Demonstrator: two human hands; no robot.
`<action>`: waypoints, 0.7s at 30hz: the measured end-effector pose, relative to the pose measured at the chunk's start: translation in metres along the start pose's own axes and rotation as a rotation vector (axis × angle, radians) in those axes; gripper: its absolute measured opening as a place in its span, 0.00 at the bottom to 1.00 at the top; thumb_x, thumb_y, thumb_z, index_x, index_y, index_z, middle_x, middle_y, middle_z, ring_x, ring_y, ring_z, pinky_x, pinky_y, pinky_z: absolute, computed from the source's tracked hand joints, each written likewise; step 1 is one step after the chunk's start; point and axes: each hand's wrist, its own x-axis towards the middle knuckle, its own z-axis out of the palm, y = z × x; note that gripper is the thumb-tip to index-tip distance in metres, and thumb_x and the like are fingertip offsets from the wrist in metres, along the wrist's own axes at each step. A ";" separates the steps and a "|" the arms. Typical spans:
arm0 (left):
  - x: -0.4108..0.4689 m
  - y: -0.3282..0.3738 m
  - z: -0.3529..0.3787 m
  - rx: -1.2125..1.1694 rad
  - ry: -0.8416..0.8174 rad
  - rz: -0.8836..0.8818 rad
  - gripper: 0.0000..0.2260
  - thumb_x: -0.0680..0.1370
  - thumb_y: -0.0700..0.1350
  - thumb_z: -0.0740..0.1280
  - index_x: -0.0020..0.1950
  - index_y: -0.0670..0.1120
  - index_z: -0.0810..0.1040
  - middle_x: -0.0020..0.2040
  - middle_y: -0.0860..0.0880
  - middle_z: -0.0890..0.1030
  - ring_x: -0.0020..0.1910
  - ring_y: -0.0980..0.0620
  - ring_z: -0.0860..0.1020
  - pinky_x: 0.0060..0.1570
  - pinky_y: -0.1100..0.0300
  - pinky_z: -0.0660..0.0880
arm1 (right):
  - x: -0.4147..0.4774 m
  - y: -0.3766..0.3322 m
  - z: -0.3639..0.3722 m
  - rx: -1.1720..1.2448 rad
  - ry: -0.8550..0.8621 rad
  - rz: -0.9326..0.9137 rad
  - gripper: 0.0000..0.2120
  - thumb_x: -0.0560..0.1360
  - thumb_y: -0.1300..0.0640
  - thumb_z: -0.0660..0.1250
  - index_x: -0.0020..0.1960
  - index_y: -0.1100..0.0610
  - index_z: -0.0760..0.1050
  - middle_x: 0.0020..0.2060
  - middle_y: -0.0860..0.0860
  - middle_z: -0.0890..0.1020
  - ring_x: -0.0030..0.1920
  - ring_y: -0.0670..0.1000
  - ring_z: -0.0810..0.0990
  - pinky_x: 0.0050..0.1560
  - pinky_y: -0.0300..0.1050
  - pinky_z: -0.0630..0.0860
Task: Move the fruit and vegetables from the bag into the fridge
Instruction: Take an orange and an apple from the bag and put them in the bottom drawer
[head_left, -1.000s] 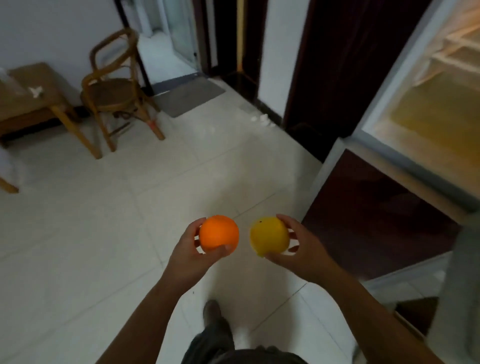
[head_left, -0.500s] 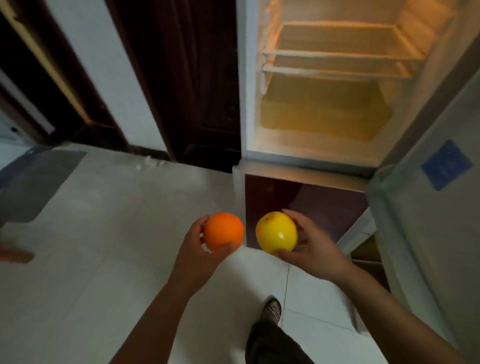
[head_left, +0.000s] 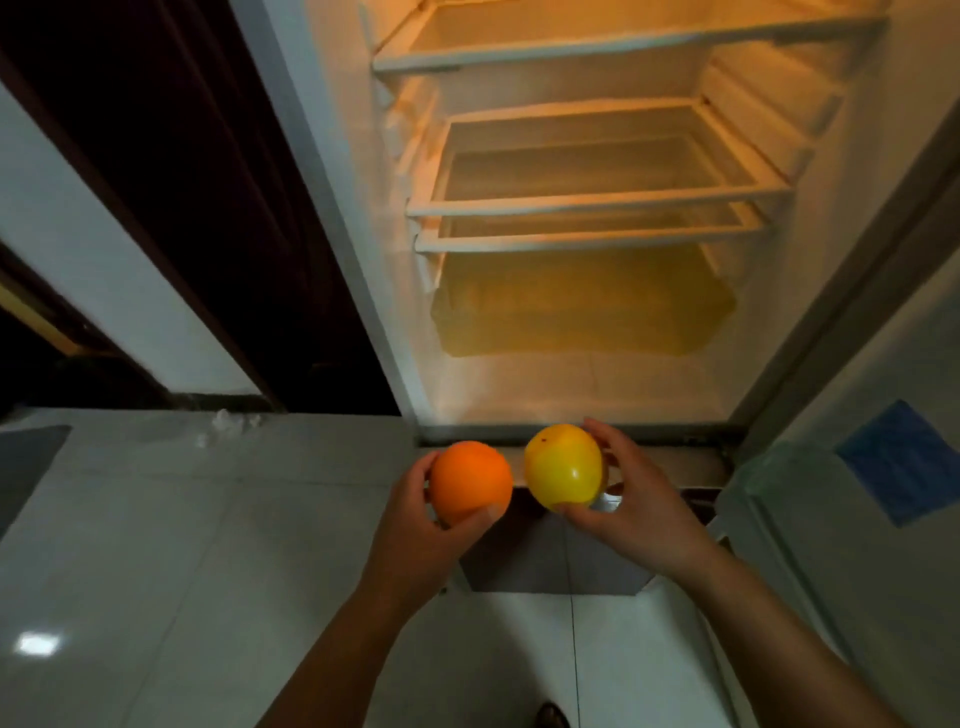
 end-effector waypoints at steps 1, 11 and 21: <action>0.009 0.003 0.002 0.000 -0.020 0.007 0.33 0.66 0.51 0.76 0.65 0.59 0.62 0.62 0.54 0.67 0.55 0.54 0.71 0.48 0.61 0.72 | 0.008 0.000 -0.003 -0.012 0.009 0.007 0.44 0.63 0.49 0.77 0.72 0.45 0.57 0.66 0.44 0.66 0.63 0.45 0.68 0.55 0.39 0.67; 0.109 0.030 0.005 -0.019 -0.161 0.019 0.31 0.67 0.47 0.77 0.62 0.59 0.62 0.61 0.51 0.69 0.54 0.51 0.72 0.46 0.57 0.72 | 0.070 0.005 -0.018 -0.030 0.105 0.115 0.38 0.65 0.51 0.77 0.67 0.44 0.59 0.62 0.43 0.63 0.59 0.47 0.68 0.53 0.41 0.71; 0.197 0.051 0.005 0.025 -0.290 0.101 0.32 0.65 0.53 0.76 0.64 0.59 0.64 0.60 0.54 0.71 0.57 0.52 0.72 0.50 0.55 0.71 | 0.118 0.007 -0.017 -0.219 0.135 0.085 0.40 0.65 0.47 0.76 0.69 0.48 0.57 0.69 0.47 0.55 0.63 0.48 0.65 0.59 0.48 0.74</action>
